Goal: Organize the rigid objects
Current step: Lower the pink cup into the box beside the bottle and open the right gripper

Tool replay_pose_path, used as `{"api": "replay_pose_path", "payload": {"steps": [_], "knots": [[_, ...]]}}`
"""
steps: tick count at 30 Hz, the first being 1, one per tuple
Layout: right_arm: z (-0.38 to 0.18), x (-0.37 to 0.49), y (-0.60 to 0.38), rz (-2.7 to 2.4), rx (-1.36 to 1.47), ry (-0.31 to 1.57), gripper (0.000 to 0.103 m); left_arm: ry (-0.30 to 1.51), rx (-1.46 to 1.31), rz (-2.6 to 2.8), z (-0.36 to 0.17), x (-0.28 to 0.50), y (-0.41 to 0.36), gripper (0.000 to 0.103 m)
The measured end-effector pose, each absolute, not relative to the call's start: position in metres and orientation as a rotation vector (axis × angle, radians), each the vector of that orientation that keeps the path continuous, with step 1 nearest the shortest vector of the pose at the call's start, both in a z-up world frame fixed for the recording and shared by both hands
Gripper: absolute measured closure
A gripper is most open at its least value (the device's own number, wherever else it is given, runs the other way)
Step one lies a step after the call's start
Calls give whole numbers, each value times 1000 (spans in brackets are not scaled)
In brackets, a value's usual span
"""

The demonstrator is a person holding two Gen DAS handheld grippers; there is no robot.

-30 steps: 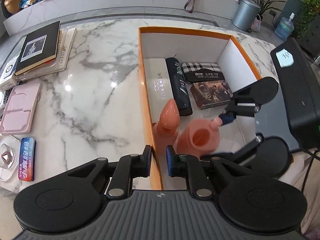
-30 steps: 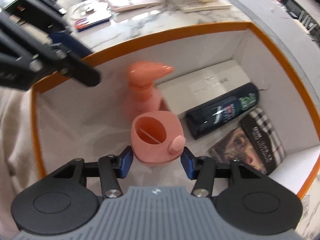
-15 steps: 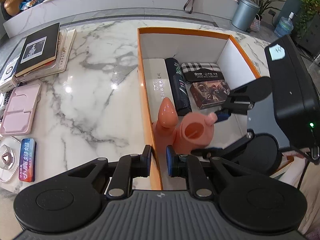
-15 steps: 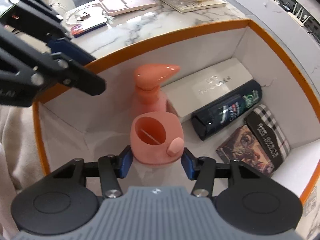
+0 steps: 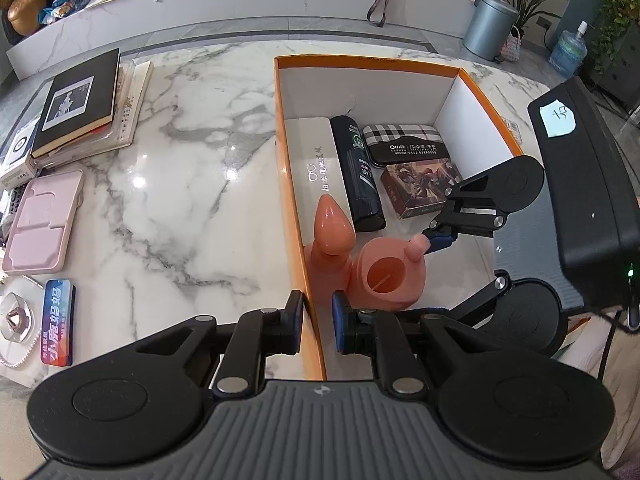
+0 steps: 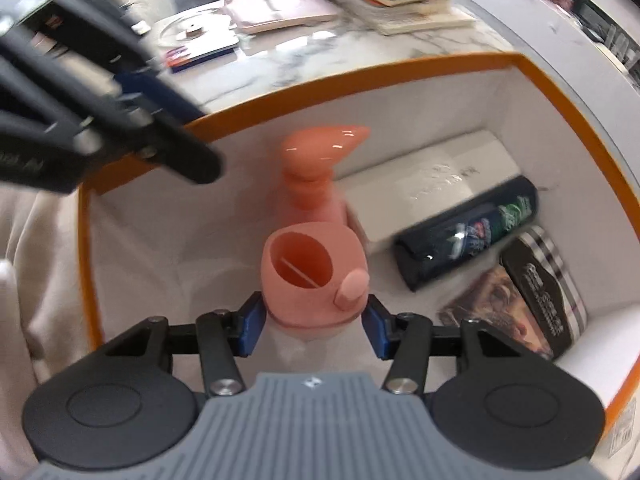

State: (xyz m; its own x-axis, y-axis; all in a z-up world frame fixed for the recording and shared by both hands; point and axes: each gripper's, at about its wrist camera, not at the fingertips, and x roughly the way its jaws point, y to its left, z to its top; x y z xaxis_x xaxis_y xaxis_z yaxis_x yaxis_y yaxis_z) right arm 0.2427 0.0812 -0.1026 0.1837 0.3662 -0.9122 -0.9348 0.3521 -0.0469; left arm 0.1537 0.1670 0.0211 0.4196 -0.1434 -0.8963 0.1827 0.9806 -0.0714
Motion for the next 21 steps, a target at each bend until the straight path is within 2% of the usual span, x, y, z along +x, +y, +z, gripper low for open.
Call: {"api": "replay_pose_path", "payload": {"steps": [7,9,14,15,21], "knots": [[-101,237,77,984,-741,971,49,1106,40,-190,27,150,166,86],[-97,233,73,959,-730,958,46,1096,52,-193,32,146,165,86],[-86,236,65,961,-604,948,45,1099,75,-184,34,142,159,84],[-86,235,66,964,-597,955,50,1099,71,-182,34,142,160,85],[-84,241,65,1002,-502,1029,50,1104,67,-183,34,141,163,87]]}}
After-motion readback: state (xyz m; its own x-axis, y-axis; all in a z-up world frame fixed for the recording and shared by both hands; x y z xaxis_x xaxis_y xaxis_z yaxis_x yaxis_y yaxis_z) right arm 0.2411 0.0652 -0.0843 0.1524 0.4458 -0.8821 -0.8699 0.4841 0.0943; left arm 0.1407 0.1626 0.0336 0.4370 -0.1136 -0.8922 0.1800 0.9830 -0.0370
